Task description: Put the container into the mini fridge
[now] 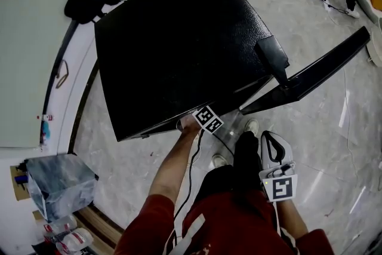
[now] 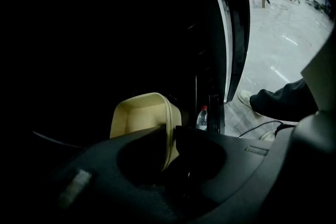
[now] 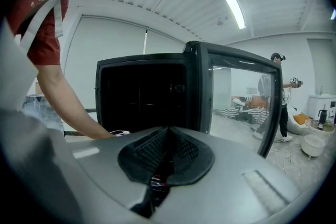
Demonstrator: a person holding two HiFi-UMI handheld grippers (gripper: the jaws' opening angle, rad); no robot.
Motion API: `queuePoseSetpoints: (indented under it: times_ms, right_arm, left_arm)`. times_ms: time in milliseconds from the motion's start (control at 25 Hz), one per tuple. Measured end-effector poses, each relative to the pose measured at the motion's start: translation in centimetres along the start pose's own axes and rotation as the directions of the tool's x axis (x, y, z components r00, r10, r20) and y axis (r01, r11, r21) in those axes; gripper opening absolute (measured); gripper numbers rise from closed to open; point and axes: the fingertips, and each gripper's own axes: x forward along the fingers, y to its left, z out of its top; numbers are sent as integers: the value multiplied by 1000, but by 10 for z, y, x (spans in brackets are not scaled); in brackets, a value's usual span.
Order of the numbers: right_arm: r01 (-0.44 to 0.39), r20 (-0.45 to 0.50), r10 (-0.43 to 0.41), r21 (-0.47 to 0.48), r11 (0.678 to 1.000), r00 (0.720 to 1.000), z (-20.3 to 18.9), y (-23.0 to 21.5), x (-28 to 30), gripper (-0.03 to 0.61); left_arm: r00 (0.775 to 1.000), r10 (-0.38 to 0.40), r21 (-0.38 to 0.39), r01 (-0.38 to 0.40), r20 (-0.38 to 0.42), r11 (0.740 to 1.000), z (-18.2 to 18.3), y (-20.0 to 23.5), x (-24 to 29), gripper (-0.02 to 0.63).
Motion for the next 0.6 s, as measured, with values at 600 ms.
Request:
queuePoseSetpoints:
  times_ms: [600]
  right_arm:
    - [-27,31,27,-12,1000,999,9,14,10,2]
  left_arm:
    - [993,116,-32,-115,19,993,1,11,-36,189]
